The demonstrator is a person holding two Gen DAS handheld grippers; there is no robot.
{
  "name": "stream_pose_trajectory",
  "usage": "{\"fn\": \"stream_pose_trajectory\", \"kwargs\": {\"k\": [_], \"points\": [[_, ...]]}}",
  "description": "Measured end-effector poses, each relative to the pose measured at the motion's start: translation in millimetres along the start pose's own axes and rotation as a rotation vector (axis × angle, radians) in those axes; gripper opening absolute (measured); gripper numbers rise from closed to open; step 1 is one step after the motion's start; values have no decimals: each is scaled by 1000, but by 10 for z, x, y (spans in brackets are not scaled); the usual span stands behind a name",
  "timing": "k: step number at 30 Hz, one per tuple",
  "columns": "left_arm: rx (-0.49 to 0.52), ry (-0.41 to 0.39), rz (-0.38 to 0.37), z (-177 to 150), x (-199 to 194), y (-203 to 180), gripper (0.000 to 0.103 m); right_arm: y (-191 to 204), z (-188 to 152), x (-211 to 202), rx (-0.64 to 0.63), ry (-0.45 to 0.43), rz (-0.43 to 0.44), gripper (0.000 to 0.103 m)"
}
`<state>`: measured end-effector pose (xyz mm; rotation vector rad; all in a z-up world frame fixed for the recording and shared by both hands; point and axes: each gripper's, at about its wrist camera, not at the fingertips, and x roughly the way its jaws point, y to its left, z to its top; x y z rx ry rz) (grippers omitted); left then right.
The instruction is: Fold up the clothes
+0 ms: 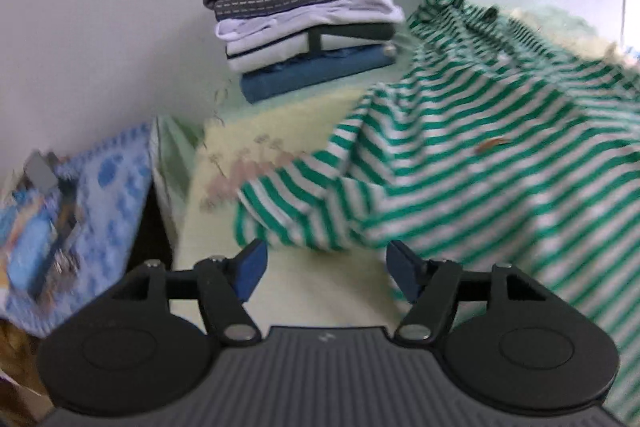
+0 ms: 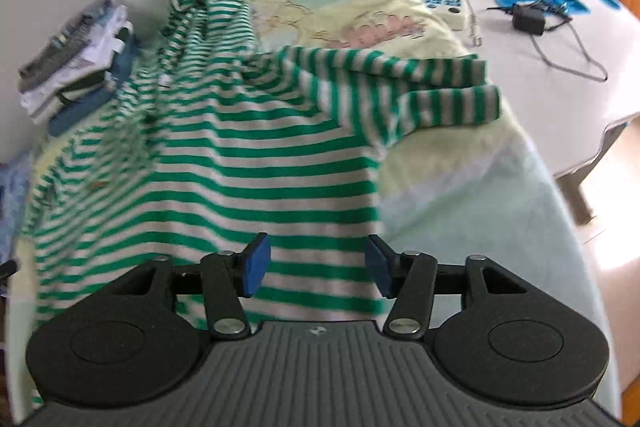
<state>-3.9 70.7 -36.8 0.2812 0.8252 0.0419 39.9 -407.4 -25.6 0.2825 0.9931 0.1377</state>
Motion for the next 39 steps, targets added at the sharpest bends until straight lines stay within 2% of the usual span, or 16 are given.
{"fn": "stream_pose_trajectory", "kwargs": {"k": [3, 8, 9, 10, 11, 12, 14, 15, 16, 17, 21, 26, 29, 32, 37, 39], "points": [[16, -1, 0, 132, 235, 127, 70, 127, -121, -76, 23, 11, 22, 62], [97, -55, -61, 348, 437, 34, 91, 325, -358, -161, 38, 22, 18, 63], [114, -66, -73, 391, 477, 15, 90, 347, -402, -172, 50, 21, 16, 63], [131, -72, -80, 434, 528, -10, 82, 363, -442, -177, 69, 23, 18, 63], [144, -63, -79, 474, 604, -29, 69, 377, -481, -180, 89, 27, 21, 63], [140, -47, -86, 507, 683, -7, 63, 392, -515, -182, 105, 30, 23, 63], [132, -17, -95, 567, 835, 39, 33, 422, -578, -189, 125, 30, 14, 64], [129, -4, -84, 577, 892, 67, 24, 435, -606, -195, 131, 28, 7, 64], [126, 9, -73, 588, 949, 96, 9, 444, -629, -200, 142, 26, 2, 64], [126, 16, -59, 589, 994, 124, 6, 451, -650, -205, 154, 24, -2, 64], [135, -23, 16, 530, 964, 231, 4, 466, -671, -223, 210, 12, 2, 64], [33, -122, 77, 593, 540, 599, 5, 550, -613, -255, 206, -12, 9, 64], [-13, -133, 89, 651, 352, 865, 7, 602, -553, -277, 185, -31, 25, 64], [36, -97, 126, 585, 460, 835, 8, 611, -503, -247, 171, -38, 33, 64], [106, 35, 173, 423, 895, 525, 8, 537, -407, -87, 137, -23, 9, 64], [122, 46, 191, 387, 899, 461, 11, 462, -322, -36, 116, -19, -13, 64]]}}
